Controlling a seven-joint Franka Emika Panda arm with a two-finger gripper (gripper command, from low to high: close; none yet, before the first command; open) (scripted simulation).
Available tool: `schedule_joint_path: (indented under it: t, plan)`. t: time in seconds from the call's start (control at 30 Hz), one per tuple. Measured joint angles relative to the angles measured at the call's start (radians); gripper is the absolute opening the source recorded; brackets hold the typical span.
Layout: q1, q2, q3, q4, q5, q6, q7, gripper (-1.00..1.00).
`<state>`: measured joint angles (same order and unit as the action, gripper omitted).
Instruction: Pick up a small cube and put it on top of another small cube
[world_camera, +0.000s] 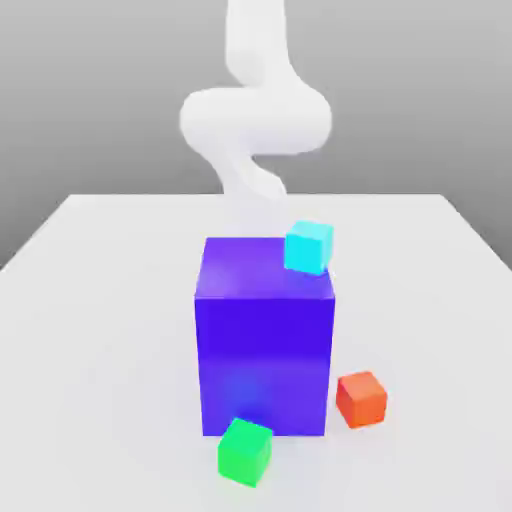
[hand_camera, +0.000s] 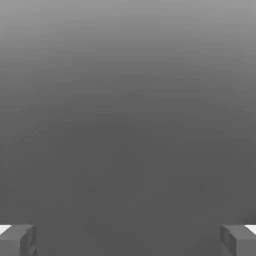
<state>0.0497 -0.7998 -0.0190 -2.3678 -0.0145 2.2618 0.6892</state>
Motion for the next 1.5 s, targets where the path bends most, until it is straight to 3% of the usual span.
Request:
schedule_joint_path:
  t: [0.5, 0.67, 0.7, 0.93, 1.1, 1.5]
  plan:
    - [0.297, 0.003, -0.11, -0.409, -0.087, -0.229, -0.668, 0.0]
    - [0.315, 0.082, -0.131, -0.528, -0.107, -0.08, -0.719, 0.0]
    - [0.314, 0.098, -0.134, -0.547, -0.11, -0.046, -0.719, -1.0]
    - [0.313, 0.1, -0.133, -0.55, -0.104, -0.043, -0.724, -1.0]
    - [0.316, 0.021, -0.111, -0.453, -0.088, -0.218, -0.725, -1.0]
    - [0.512, 0.42, 0.074, -0.339, -0.025, 0.069, -0.627, -1.0]
